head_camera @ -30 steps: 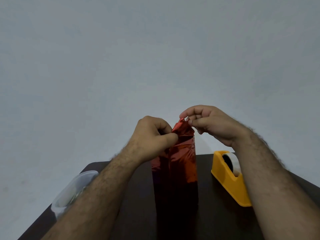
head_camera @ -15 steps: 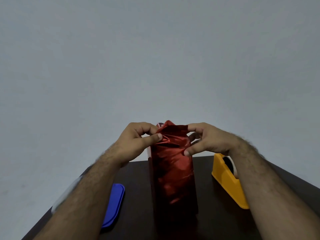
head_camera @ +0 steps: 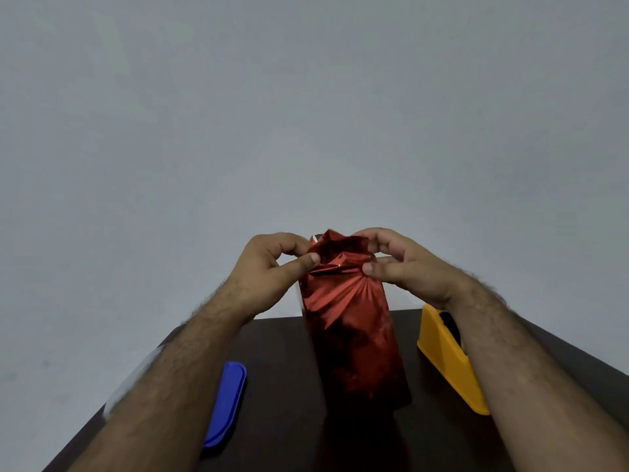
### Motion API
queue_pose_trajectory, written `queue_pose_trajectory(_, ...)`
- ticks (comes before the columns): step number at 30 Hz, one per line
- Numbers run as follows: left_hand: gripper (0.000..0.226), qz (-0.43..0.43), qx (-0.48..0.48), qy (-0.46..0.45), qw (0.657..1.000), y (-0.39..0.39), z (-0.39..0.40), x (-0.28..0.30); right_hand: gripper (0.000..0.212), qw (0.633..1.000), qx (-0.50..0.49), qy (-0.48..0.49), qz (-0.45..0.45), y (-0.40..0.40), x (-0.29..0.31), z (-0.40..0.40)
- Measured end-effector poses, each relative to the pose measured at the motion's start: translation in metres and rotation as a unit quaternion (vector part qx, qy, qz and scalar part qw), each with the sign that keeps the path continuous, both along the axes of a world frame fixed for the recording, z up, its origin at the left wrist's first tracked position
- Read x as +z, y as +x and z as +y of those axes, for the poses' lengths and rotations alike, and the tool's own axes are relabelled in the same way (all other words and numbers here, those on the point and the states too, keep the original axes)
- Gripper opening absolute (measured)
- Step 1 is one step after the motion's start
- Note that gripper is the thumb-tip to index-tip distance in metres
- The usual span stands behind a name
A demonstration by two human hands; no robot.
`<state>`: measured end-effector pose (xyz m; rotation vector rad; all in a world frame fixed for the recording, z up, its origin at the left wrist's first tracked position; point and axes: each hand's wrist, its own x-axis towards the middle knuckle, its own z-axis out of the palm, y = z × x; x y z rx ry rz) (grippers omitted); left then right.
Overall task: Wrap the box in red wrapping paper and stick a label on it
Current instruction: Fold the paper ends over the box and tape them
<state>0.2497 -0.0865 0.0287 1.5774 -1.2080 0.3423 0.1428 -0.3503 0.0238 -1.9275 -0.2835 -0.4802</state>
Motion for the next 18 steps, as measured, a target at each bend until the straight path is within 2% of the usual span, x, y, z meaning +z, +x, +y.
queue_pose_trajectory(2, 0.011, -0.008, 0.001, 0.010, 1.000, -0.002, 0.000, 0.001, 0.041, 1.000, 0.011, 0.024, 0.004, 0.000, -0.001, 0.005)
queue_pose_trajectory(4, 0.010, -0.008, 0.004, 0.021, 1.000, -0.001, 0.000, 0.000, 0.040, 0.999, 0.017, 0.035, 0.004, 0.002, -0.003, 0.006)
queue_pose_trajectory(11, 0.017, 0.039, 0.024, 0.030, 0.998, -0.002, -0.007, -0.003, 0.083, 0.999, 0.052, 0.000, 0.013, 0.001, -0.007, -0.004)
queue_pose_trajectory(15, 0.019, 0.060, 0.014, 0.044, 0.997, -0.003, -0.009, -0.004, 0.088, 0.998, 0.034, -0.036, 0.029, 0.002, -0.006, 0.000)
queue_pose_trajectory(18, 0.012, 0.075, 0.010, 0.030, 0.997, -0.009, -0.009, -0.003, 0.091, 0.997, -0.002, -0.064, 0.035, -0.005, 0.001, 0.009)
